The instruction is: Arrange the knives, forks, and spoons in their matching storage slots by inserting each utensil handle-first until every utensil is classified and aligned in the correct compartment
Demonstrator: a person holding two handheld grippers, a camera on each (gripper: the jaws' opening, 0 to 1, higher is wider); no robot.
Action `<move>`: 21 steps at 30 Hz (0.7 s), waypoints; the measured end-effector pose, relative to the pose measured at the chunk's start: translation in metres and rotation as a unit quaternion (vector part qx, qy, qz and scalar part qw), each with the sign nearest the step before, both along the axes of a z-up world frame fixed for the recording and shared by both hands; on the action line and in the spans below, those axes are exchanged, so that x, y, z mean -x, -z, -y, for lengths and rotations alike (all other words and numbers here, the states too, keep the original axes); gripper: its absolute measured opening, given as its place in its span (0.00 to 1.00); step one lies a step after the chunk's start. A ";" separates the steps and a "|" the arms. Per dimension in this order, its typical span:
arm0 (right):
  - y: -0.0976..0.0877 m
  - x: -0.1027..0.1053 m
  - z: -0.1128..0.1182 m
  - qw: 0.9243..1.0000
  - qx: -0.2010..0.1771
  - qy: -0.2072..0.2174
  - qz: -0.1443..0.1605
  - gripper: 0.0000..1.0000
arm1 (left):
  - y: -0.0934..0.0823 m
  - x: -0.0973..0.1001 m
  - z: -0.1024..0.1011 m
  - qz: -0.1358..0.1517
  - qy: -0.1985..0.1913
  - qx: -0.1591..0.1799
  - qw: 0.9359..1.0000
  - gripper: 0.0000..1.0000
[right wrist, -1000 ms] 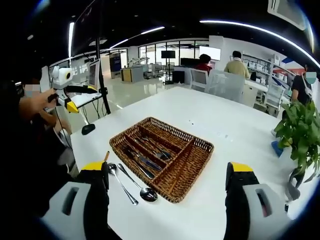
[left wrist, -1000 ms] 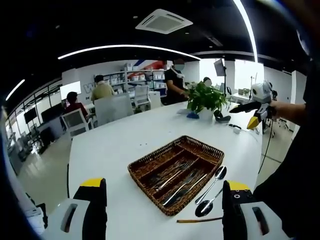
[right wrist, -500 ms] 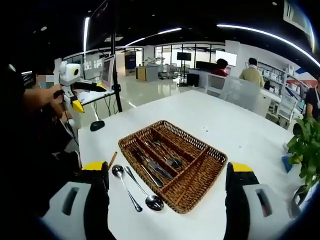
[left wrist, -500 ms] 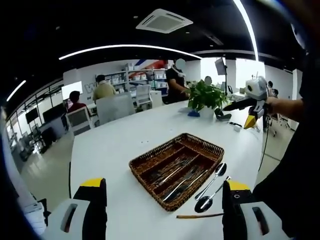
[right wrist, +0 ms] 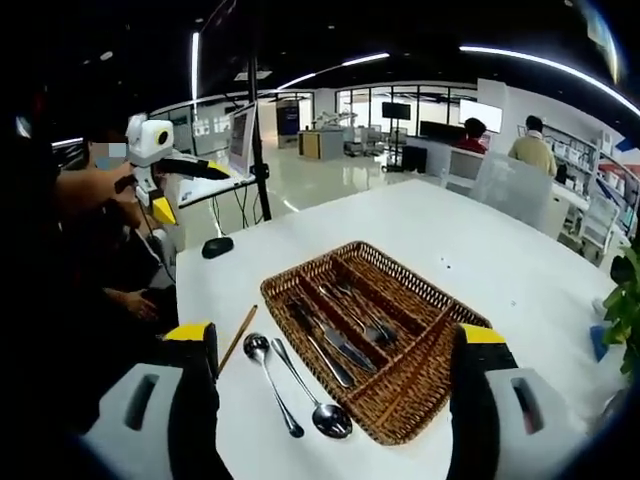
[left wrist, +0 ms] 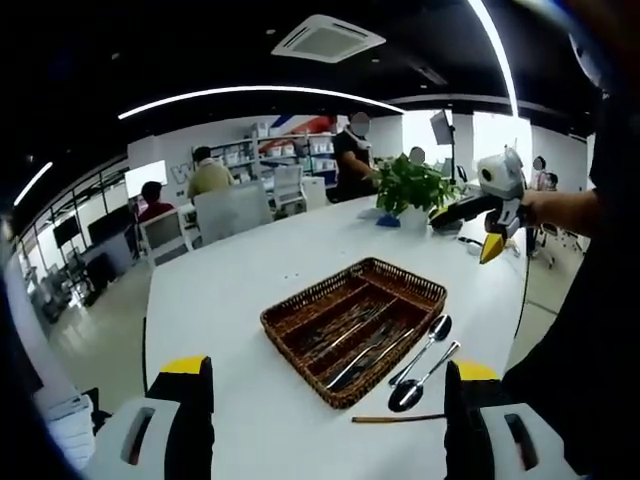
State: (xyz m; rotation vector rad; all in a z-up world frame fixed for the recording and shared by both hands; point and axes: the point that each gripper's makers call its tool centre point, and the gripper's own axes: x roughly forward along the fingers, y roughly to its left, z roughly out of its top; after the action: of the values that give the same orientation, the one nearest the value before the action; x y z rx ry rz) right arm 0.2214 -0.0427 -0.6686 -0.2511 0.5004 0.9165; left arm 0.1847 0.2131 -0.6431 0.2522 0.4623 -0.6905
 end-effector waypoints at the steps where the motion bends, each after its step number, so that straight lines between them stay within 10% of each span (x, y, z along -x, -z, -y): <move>1: 0.001 0.000 -0.002 1.000 0.000 -0.002 0.000 0.98 | 0.000 0.001 -0.001 0.000 -0.001 0.002 1.000 1.00; 21: 0.044 0.021 -0.046 0.997 0.006 -0.083 -0.008 0.88 | 0.003 0.012 -0.016 0.000 -0.019 0.006 1.000 1.00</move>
State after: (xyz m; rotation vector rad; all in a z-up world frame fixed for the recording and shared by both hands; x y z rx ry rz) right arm 0.2001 0.0035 -0.7126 -0.2990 0.5046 1.0773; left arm 0.1723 0.2294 -0.6459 0.2303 0.4623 -0.6559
